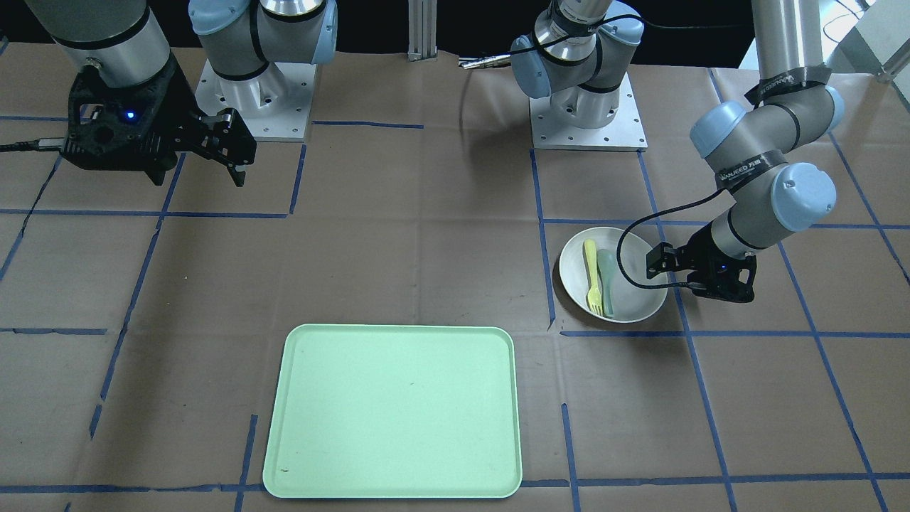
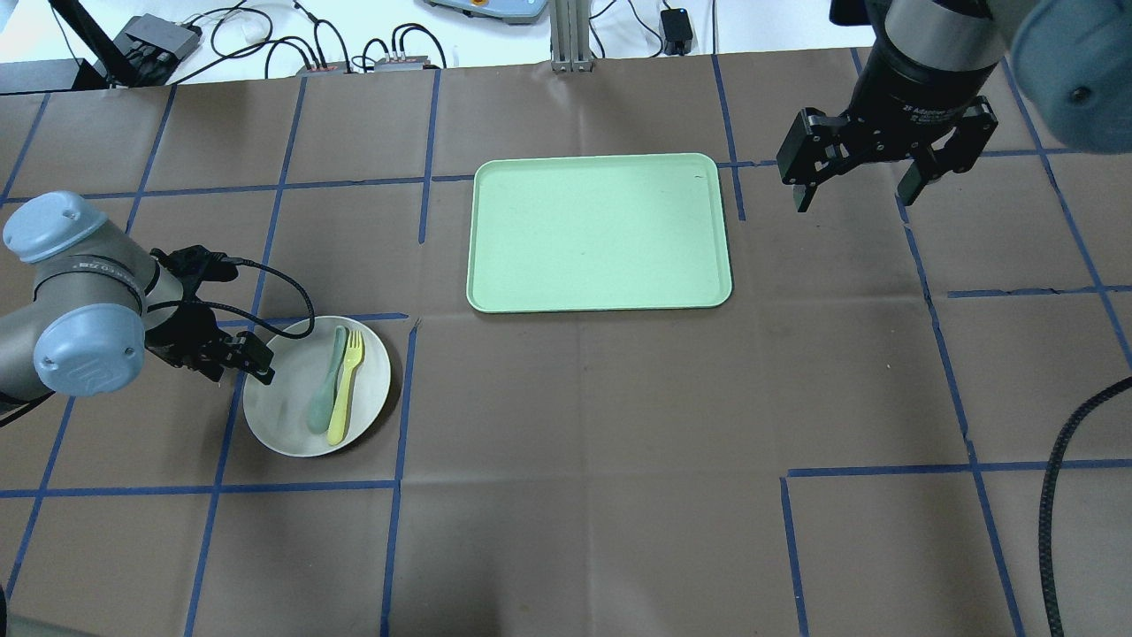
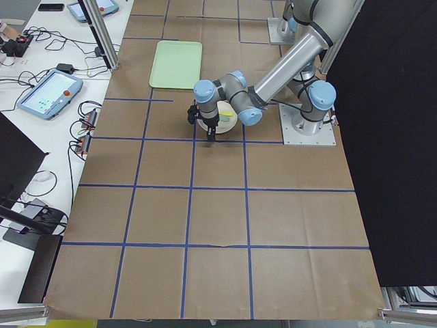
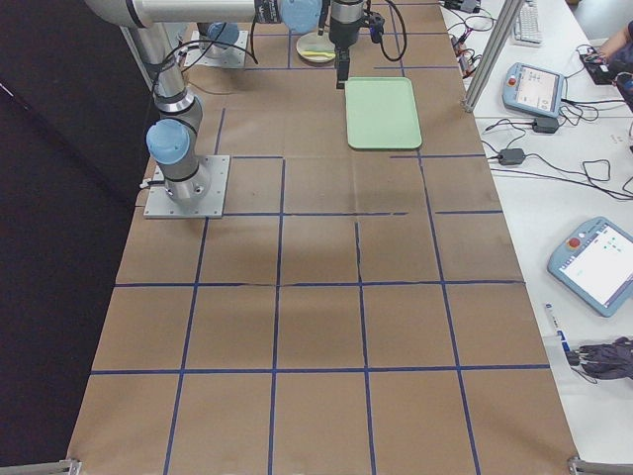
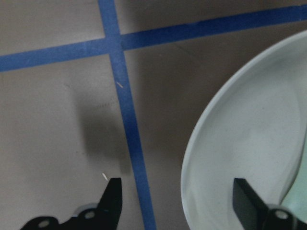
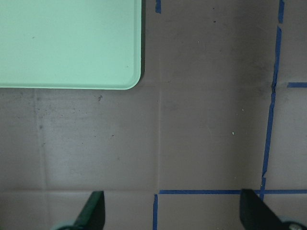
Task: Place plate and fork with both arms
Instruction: 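Close the left gripper on the plate rim farthest from the tray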
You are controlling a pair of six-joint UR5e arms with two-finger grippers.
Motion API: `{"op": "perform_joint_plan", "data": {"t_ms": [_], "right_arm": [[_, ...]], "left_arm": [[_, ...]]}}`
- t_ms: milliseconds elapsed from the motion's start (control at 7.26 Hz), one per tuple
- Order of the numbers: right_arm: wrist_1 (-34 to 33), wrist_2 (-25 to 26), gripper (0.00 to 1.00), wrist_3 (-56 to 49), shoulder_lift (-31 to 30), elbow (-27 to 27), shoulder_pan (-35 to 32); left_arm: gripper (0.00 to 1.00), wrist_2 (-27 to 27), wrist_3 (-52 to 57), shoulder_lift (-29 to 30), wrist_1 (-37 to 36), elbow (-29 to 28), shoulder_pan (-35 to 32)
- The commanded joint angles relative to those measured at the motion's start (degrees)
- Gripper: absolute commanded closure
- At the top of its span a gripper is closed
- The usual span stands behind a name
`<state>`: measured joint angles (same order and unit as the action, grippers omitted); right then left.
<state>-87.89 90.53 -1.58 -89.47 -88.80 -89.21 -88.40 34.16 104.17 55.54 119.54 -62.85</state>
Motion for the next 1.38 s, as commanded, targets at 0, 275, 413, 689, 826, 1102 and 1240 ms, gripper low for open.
{"op": "perform_joint_plan", "data": {"t_ms": [0,275,413,689,826,1102,1240], "right_arm": [[0.0,0.0,0.00,0.0,0.0,0.0,0.0],[0.0,0.0,0.00,0.0,0.0,0.0,0.0],[0.0,0.0,0.00,0.0,0.0,0.0,0.0],[0.0,0.0,0.00,0.0,0.0,0.0,0.0],[0.0,0.0,0.00,0.0,0.0,0.0,0.0],[0.0,0.0,0.00,0.0,0.0,0.0,0.0],[0.0,0.0,0.00,0.0,0.0,0.0,0.0]], "left_arm": [[0.18,1.4,-1.0,0.2,0.0,0.1,0.0],[0.24,1.5,-2.1,1.9,-0.1,-0.4,0.1],[0.32,1.5,-2.4,1.6,-0.1,-0.3,0.1],[0.61,1.4,-2.4,1.5,-0.1,-0.3,0.1],[0.72,1.4,-2.4,1.5,-0.1,-0.3,0.1],[0.82,1.6,-2.3,1.3,0.0,-0.3,0.4],[0.87,1.6,-2.1,0.9,-0.1,-0.4,0.5]]}}
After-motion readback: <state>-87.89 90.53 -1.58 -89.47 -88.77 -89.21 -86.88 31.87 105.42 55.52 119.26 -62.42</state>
